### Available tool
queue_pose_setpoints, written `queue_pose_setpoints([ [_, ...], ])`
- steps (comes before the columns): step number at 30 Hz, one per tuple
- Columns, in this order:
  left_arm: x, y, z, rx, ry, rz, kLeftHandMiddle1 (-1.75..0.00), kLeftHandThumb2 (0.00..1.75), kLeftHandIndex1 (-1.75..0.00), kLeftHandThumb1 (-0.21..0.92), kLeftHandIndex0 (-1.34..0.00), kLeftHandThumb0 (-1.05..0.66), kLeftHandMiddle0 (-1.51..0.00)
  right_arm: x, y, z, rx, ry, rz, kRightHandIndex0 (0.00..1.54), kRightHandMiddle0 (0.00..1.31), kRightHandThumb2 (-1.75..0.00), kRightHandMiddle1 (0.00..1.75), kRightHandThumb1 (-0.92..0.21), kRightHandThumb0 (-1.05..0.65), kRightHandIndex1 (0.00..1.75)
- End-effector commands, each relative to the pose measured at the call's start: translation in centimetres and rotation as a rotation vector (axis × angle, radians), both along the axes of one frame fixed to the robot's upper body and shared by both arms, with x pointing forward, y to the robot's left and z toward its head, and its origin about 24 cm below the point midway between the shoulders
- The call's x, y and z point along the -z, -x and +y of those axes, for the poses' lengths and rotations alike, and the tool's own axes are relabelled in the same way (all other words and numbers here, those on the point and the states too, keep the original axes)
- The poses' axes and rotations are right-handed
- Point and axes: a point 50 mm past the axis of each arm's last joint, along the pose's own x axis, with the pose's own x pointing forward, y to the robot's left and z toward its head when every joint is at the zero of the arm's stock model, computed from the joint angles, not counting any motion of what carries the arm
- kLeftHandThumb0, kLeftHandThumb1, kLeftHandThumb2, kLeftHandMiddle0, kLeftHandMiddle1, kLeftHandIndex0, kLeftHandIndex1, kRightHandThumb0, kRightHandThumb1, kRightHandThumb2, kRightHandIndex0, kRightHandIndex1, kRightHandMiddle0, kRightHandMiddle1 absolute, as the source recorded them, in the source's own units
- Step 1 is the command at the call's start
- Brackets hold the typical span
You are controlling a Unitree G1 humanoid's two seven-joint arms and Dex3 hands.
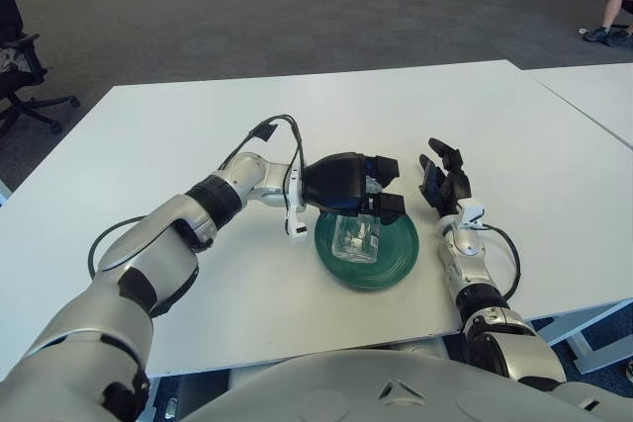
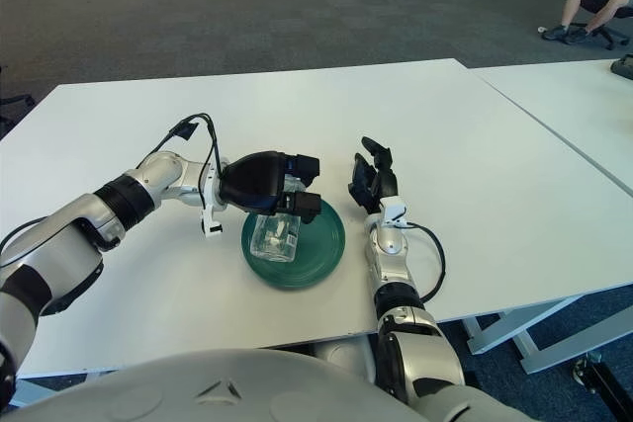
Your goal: Put the bottle into the plate.
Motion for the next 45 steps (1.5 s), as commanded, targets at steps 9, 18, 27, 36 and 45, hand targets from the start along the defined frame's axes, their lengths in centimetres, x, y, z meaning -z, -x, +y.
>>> queue_pose_setpoints([
  [9,-0.1,-0.7,-0.4,-0.093,0.056,-0.018,-1.74,1.42,-1.75,0.23,-0.44,0.0,-0.67,2.0,1.9,0.5,0.017,-0.046,0.082,0.41,0.0,-0.78,0.74,-0.92,-0.62,0.01],
  [18,1.2,-0.6,-0.9,-0.149,0.072,-0.059,-1.75,1.46,-1.75,0.21,-0.46,0.0,-0.69,2.1,2.0,0.5,0.022,-0.042,0.084,0.41,0.0,-0.78,0.74,-0.92,-0.61,0.01],
  [27,1.7,-0.6,-0.9,-0.148,0.065,-0.075,-1.75,1.52,-1.75,0.15,-0.5,0.0,-0.73,2.0,2.1,0.5,0.018,-0.037,0.082,0.41,0.0,-0.78,0.73,-0.92,-0.6,0.01],
  [36,2.2,-0.5,-1.1,-0.14,0.032,-0.094,-1.75,1.56,-1.73,0.11,-0.54,0.0,-0.77,2.1,2.2,0.5,0.018,-0.037,0.082,0.41,0.0,-0.79,0.72,-0.92,-0.6,0.01],
  [45,3.0,-0.2,-1.2,-0.13,-0.009,-0.094,-1.75,1.55,-1.66,0.09,-0.6,-0.01,-0.77,2.1,2.2,0.6,0.015,-0.041,0.082,0.41,0.0,-0.79,0.71,-0.92,-0.61,0.01],
])
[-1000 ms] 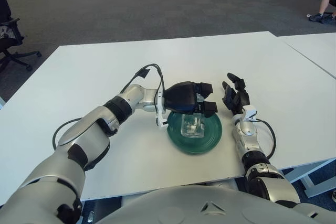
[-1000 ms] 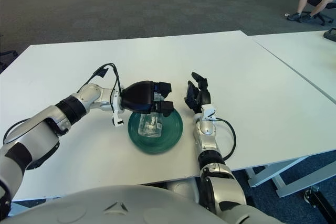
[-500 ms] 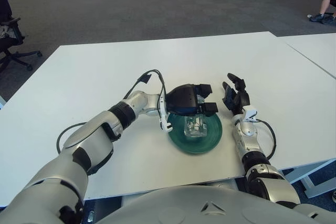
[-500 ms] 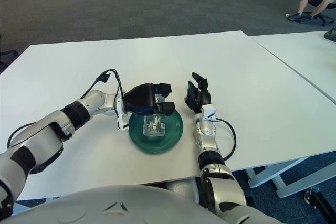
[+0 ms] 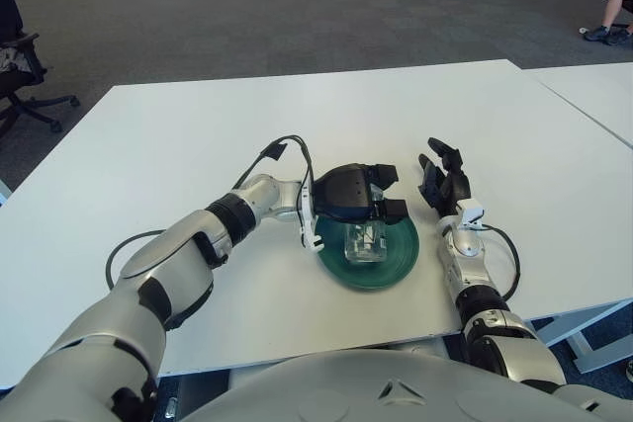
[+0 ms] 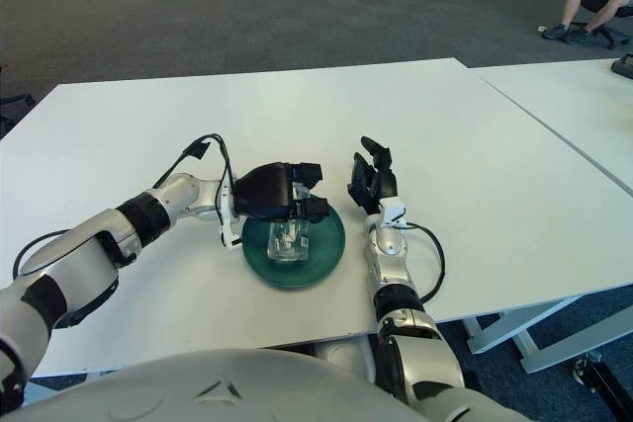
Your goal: Put the bottle into the plate.
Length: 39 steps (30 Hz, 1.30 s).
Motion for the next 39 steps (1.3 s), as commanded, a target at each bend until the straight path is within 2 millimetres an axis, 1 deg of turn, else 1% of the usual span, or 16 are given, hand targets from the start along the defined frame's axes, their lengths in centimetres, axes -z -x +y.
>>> queue_pose_setpoints([
  [1,-0.5,-0.5,-0.1,0.0,0.006,-0.033,-1.75,1.55,-1.66,0.09,-0.6,-0.01,-0.78,2.1,1.9,0.5,0.019,-0.044,0.088,0.41,0.0,-0.79,0.71,-0.92,-0.61,0.01],
  [5,-0.2,-0.3,-0.1,0.028,-0.017,-0.025,-1.75,1.57,-1.65,0.07,-0.62,-0.01,-0.79,2.1,1.9,0.5,0.022,-0.049,0.088,0.41,0.0,-0.79,0.72,-0.92,-0.61,0.0],
  [6,-0.1,-0.2,-0.1,0.036,-0.029,-0.021,-1.75,1.42,-1.69,0.21,-0.58,-0.16,-0.9,2.1,1.8,0.5,0.022,-0.05,0.088,0.41,0.0,-0.78,0.72,-0.92,-0.61,0.01],
  [7,0.0,-0.2,-0.1,0.046,-0.051,-0.016,-1.75,1.31,-1.71,0.3,-0.55,-0.26,-0.98,2.1,1.8,0.5,0.023,-0.051,0.089,0.41,0.0,-0.78,0.72,-0.92,-0.6,0.01],
  [10,0.2,-0.2,0.0,0.057,-0.093,-0.005,-1.75,1.18,-1.73,0.42,-0.51,-0.37,-1.08,2.1,1.8,0.6,0.024,-0.052,0.09,0.41,0.0,-0.78,0.72,-0.92,-0.6,0.01],
  [12,0.2,-0.2,0.0,0.06,-0.128,0.004,-1.75,1.15,-1.74,0.45,-0.5,-0.4,-1.11,2.1,1.7,0.6,0.025,-0.052,0.091,0.41,0.0,-0.78,0.72,-0.92,-0.6,0.01],
  [15,0.4,-0.1,-0.1,0.062,-0.19,0.012,-1.75,1.13,-1.74,0.46,-0.5,-0.42,-1.14,2.1,1.7,0.6,0.024,-0.051,0.09,0.42,0.0,-0.78,0.73,-0.92,-0.6,0.01],
  [21,0.6,-0.1,-0.3,0.079,-0.291,0.004,-1.75,1.17,-1.75,0.43,-0.52,-0.44,-1.15,2.0,1.6,0.7,0.023,-0.046,0.092,0.42,0.0,-0.78,0.74,-0.92,-0.6,0.01],
  [28,0.5,0.0,-0.5,0.094,-0.358,-0.005,-1.75,1.19,-1.75,0.41,-0.53,-0.44,-1.14,2.1,1.6,0.7,0.03,-0.041,0.1,0.43,0.0,-0.78,0.74,-0.92,-0.59,0.01],
  [31,0.5,0.1,-0.5,0.093,-0.354,-0.004,-1.75,1.19,-1.75,0.41,-0.53,-0.44,-1.15,2.1,1.6,0.6,0.033,-0.042,0.101,0.43,0.0,-0.78,0.74,-0.92,-0.59,0.01],
  [32,0.5,0.1,-0.5,0.091,-0.345,-0.002,-1.75,1.19,-1.75,0.41,-0.54,-0.44,-1.14,2.1,1.6,0.6,0.034,-0.043,0.102,0.43,0.0,-0.78,0.74,-0.92,-0.59,0.01],
  [33,0.4,0.3,-0.4,0.089,-0.285,0.003,-1.75,1.2,-1.75,0.41,-0.54,-0.44,-1.14,2.1,1.7,0.6,0.036,-0.045,0.102,0.43,0.0,-0.78,0.74,-0.92,-0.59,0.01],
  [35,0.2,0.6,-0.4,0.096,-0.168,0.014,-1.75,1.2,-1.75,0.41,-0.54,-0.44,-1.07,2.1,1.6,0.7,0.037,-0.048,0.1,0.43,0.0,-0.78,0.74,-0.92,-0.59,0.01],
  [37,0.0,0.7,-0.4,0.101,-0.072,0.023,-1.75,1.16,-1.75,0.43,-0.52,-0.44,-0.91,2.0,1.5,0.7,0.036,-0.051,0.097,0.44,0.0,-0.77,0.75,-0.92,-0.59,0.02],
  [38,0.0,0.7,-0.4,0.095,-0.028,0.028,-1.75,1.11,-1.75,0.48,-0.49,-0.43,-0.86,2.0,1.5,0.8,0.034,-0.053,0.096,0.44,0.0,-0.77,0.75,-0.92,-0.58,0.01],
  [39,0.0,0.7,-0.3,0.09,-0.003,0.03,-1.75,0.95,-1.75,0.6,-0.4,-0.41,-0.73,2.0,1.5,0.8,0.033,-0.053,0.096,0.43,0.0,-0.78,0.74,-0.92,-0.58,0.01],
])
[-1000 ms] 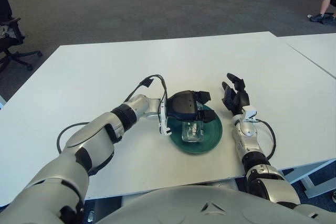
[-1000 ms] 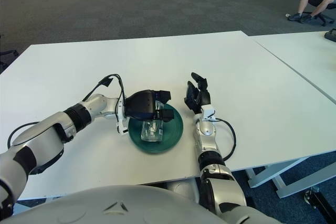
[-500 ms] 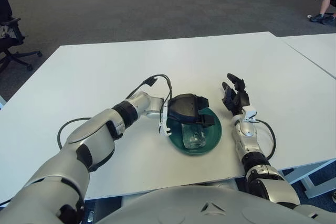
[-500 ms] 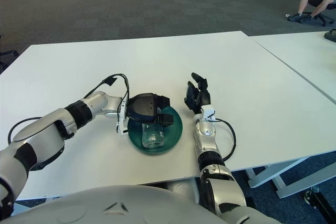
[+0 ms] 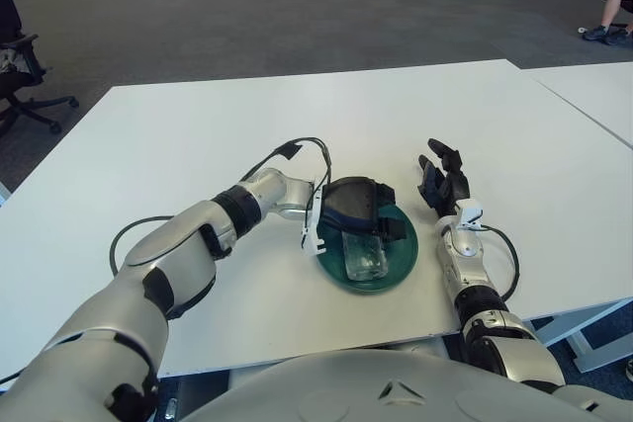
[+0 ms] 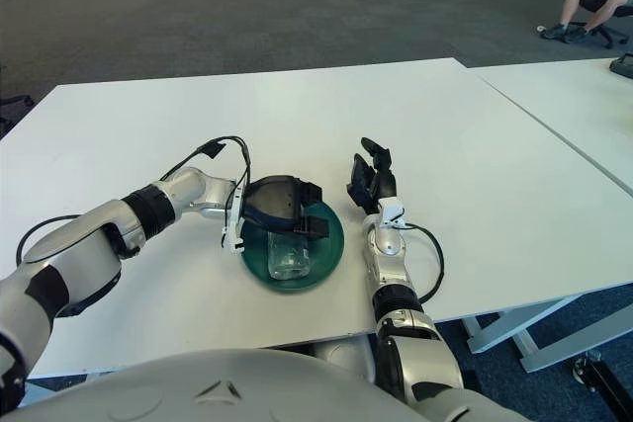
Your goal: Put the bottle into the plate.
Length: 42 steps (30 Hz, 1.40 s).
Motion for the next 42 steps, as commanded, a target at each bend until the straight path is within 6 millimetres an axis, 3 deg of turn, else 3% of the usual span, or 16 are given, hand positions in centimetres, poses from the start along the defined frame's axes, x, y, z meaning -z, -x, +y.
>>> queue_pose_setpoints([
  [1,-0.3,-0.2,0.3,-0.022,0.155,0.007,-1.75,0.84,-1.75,0.68,-0.35,-0.39,-0.65,2.1,1.8,0.6,0.018,-0.048,0.093,0.43,0.0,-0.79,0.74,-0.92,-0.58,0.01],
  [2,-0.3,-0.2,0.4,-0.025,0.167,0.006,-1.75,0.8,-1.75,0.71,-0.33,-0.39,-0.63,2.1,1.7,0.6,0.017,-0.049,0.093,0.43,0.0,-0.79,0.74,-0.92,-0.58,0.01],
  [4,-0.3,-0.4,0.5,-0.028,0.182,0.0,-1.74,0.63,-1.75,0.84,-0.25,-0.37,-0.43,2.1,1.6,0.7,0.016,-0.052,0.094,0.43,0.0,-0.8,0.73,-0.92,-0.57,0.01],
  [6,-0.2,-0.6,0.7,-0.033,0.175,-0.021,-1.64,0.72,-1.63,0.88,-0.19,-0.55,-0.35,2.0,1.2,0.7,0.017,-0.066,0.107,0.42,0.0,-0.81,0.72,-0.92,-0.57,0.01],
  [7,-0.2,-0.8,0.8,-0.037,0.166,-0.035,-1.2,0.82,-1.26,0.89,-0.12,-0.66,-0.24,2.0,1.0,0.7,0.017,-0.075,0.117,0.42,0.0,-0.81,0.71,-0.92,-0.56,0.01],
  [10,0.0,-1.0,1.1,-0.04,0.173,-0.053,-0.46,0.97,-0.74,0.91,-0.04,-0.81,-0.2,2.1,0.1,0.3,0.017,-0.126,0.161,0.42,0.0,-0.82,0.69,-0.92,-0.55,0.0],
  [12,0.1,-1.0,1.1,-0.045,0.2,-0.057,-0.21,1.03,-0.55,0.92,-0.02,-0.86,-0.17,2.3,-0.3,-0.1,0.02,-0.172,0.195,0.41,0.0,-0.82,0.68,-0.92,-0.54,0.0],
  [14,0.2,-1.1,1.1,-0.052,0.223,-0.061,-0.12,1.06,-0.46,0.92,-0.01,-0.89,-0.15,2.5,-0.4,-0.3,0.018,-0.205,0.218,0.4,0.0,-0.84,0.66,-0.92,-0.54,0.0],
  [20,0.3,-1.3,1.1,-0.064,0.275,-0.059,-0.02,1.09,-0.33,0.92,0.0,-0.92,-0.11,2.8,-0.6,-0.5,0.01,-0.284,0.255,0.35,0.0,-0.91,0.59,-0.92,-0.54,0.0],
  [33,-0.5,-2.1,1.5,-0.123,0.353,-0.007,0.0,1.09,-0.22,0.92,0.0,-0.96,-0.06,2.8,-0.7,0.6,0.069,-0.322,0.249,0.36,0.0,-0.99,0.63,-0.92,-0.5,0.01],
  [37,-0.7,-2.2,1.6,-0.139,0.352,-0.009,0.0,1.07,-0.17,0.92,0.0,-0.98,-0.04,3.1,-0.5,0.9,0.074,-0.353,0.244,0.33,0.0,-1.02,0.57,-0.92,-0.52,0.0],
  [42,-1.0,-2.7,1.9,-0.198,0.366,0.02,0.0,1.04,-0.09,0.92,0.0,-1.01,-0.02,4.4,0.6,1.1,0.032,-0.51,0.223,0.25,0.0,-1.07,0.45,-0.92,-0.57,0.0],
])
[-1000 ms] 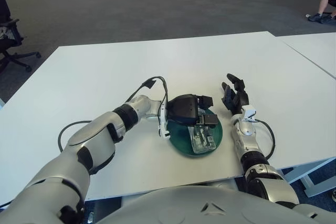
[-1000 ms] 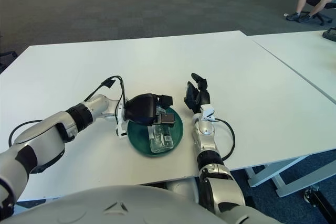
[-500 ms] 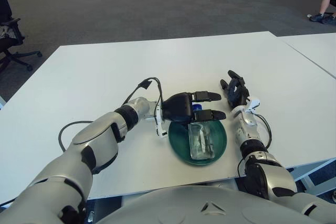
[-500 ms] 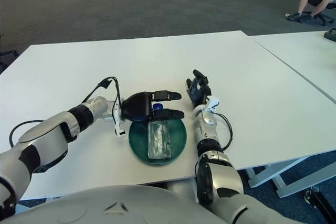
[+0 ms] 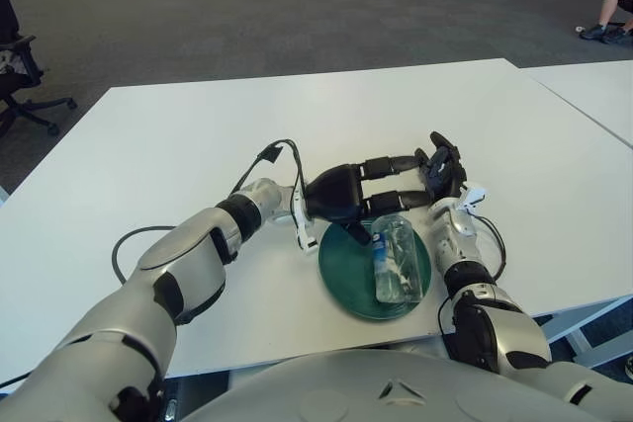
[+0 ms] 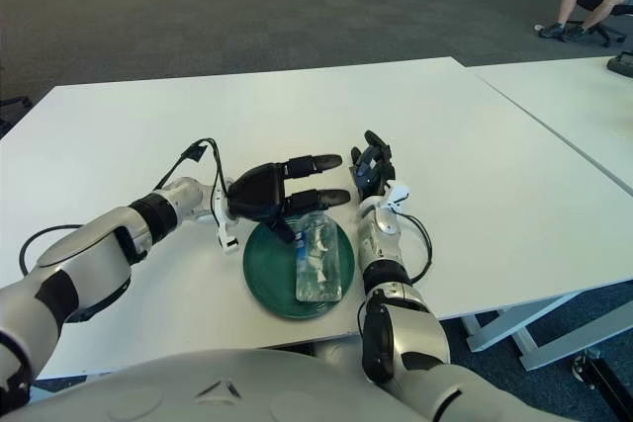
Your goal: Put the bottle into the plate.
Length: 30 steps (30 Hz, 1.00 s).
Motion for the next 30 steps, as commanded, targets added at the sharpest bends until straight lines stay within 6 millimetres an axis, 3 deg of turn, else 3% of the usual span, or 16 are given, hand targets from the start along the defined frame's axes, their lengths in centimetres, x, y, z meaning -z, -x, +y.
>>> queue_pose_setpoints([
  [1,-0.9,-1.0,0.5,-0.047,0.002,-0.005,0.0,1.04,-0.07,0.92,0.0,-1.01,-0.01,2.9,2.4,0.8,-0.006,-0.132,0.093,0.23,0.0,-1.08,0.42,-0.92,-0.59,0.0],
  [6,-0.7,-1.1,0.6,-0.067,0.001,0.019,0.0,1.04,-0.02,0.92,0.0,-1.02,-0.01,3.0,3.2,0.2,-0.026,-0.114,0.033,0.21,0.0,-1.09,0.36,-0.92,-0.64,0.0],
  [14,-1.4,-1.6,1.3,-0.105,0.046,0.114,0.0,1.05,0.0,0.92,0.0,-1.02,-0.01,2.1,5.3,-0.5,-0.105,0.124,-0.116,0.21,0.0,-1.1,0.35,-0.92,-0.74,0.0],
  [22,-6.0,-5.0,4.2,-0.251,0.235,0.118,0.0,1.05,-0.02,0.92,-0.02,-1.01,0.0,1.3,4.0,-0.4,-0.088,0.333,-0.088,0.25,0.0,-1.0,0.48,-0.92,-0.72,0.02],
  [30,-6.5,-5.6,6.1,-0.343,0.342,0.174,0.0,0.98,-0.04,0.92,-0.03,-0.96,0.0,1.8,3.7,-0.2,-0.063,0.345,0.001,0.3,0.0,-0.84,0.65,-0.92,-0.69,0.03],
])
